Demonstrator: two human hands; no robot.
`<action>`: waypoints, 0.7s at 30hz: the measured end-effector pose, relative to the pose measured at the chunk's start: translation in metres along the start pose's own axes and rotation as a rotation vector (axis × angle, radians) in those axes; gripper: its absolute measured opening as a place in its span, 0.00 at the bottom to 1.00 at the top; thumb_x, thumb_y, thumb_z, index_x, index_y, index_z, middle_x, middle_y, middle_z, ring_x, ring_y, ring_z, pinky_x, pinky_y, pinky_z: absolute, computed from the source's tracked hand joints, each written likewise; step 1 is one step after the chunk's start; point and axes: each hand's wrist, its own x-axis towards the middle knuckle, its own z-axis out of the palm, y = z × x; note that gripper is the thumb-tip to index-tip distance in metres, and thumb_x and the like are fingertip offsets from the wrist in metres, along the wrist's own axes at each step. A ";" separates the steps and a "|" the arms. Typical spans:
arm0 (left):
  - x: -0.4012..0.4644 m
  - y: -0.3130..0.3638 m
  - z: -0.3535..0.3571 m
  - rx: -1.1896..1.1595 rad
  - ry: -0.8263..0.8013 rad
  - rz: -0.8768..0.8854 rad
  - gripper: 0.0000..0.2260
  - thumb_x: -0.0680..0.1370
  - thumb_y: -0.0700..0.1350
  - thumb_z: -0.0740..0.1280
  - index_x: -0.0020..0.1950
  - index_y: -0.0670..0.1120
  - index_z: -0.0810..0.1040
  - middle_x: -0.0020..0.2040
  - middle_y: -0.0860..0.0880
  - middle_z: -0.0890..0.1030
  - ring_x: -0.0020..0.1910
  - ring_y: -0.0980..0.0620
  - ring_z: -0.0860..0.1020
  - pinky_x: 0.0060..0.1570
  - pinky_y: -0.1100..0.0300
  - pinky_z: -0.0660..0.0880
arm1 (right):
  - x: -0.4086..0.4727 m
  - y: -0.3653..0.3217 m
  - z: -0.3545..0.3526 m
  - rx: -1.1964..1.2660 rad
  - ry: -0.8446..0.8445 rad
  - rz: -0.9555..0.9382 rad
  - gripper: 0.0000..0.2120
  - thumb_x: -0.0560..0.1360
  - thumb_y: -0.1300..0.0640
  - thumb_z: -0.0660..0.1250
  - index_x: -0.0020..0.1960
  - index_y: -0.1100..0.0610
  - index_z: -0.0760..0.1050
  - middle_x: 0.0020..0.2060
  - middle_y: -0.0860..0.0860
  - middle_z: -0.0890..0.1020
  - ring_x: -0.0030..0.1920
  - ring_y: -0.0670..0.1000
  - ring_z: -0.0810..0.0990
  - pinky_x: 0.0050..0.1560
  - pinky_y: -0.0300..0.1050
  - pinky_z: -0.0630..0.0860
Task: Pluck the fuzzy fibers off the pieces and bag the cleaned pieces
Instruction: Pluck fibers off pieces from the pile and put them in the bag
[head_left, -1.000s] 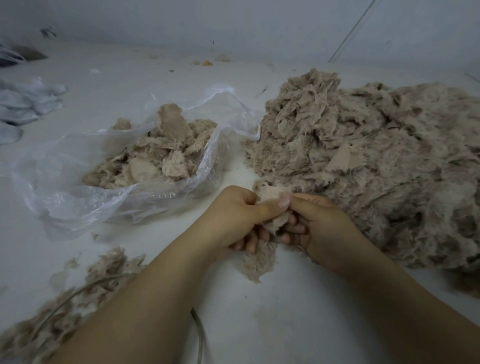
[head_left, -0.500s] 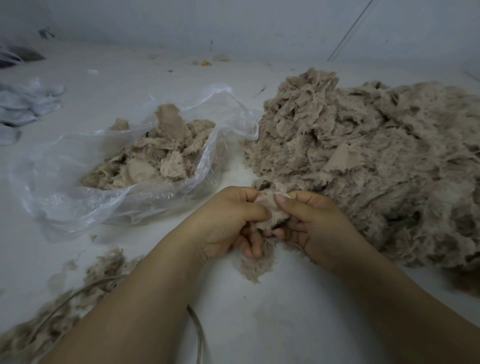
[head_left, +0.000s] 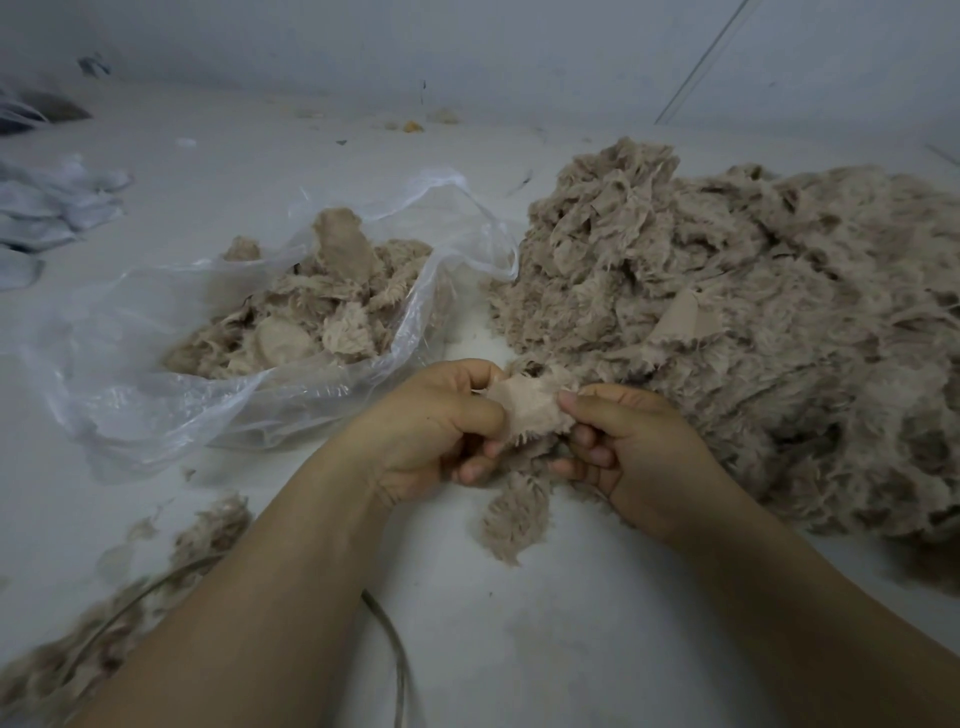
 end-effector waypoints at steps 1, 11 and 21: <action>-0.002 0.000 -0.002 0.011 -0.044 -0.013 0.11 0.62 0.29 0.62 0.39 0.43 0.74 0.27 0.42 0.70 0.16 0.51 0.64 0.22 0.68 0.57 | 0.001 0.000 0.000 0.023 0.012 0.001 0.14 0.78 0.61 0.66 0.34 0.59 0.77 0.23 0.49 0.68 0.20 0.42 0.64 0.28 0.40 0.78; 0.000 -0.003 -0.006 0.024 -0.200 -0.013 0.10 0.74 0.44 0.70 0.38 0.39 0.75 0.23 0.42 0.71 0.15 0.51 0.65 0.21 0.68 0.59 | 0.000 0.000 -0.001 0.032 0.000 -0.012 0.18 0.77 0.62 0.67 0.28 0.55 0.79 0.22 0.49 0.68 0.20 0.42 0.64 0.28 0.39 0.78; 0.010 0.008 -0.015 -0.662 0.269 0.525 0.06 0.80 0.40 0.64 0.54 0.39 0.77 0.45 0.41 0.84 0.38 0.48 0.83 0.30 0.61 0.78 | -0.001 -0.003 0.000 0.022 -0.031 -0.001 0.19 0.81 0.61 0.61 0.34 0.61 0.82 0.24 0.50 0.70 0.21 0.43 0.66 0.28 0.40 0.78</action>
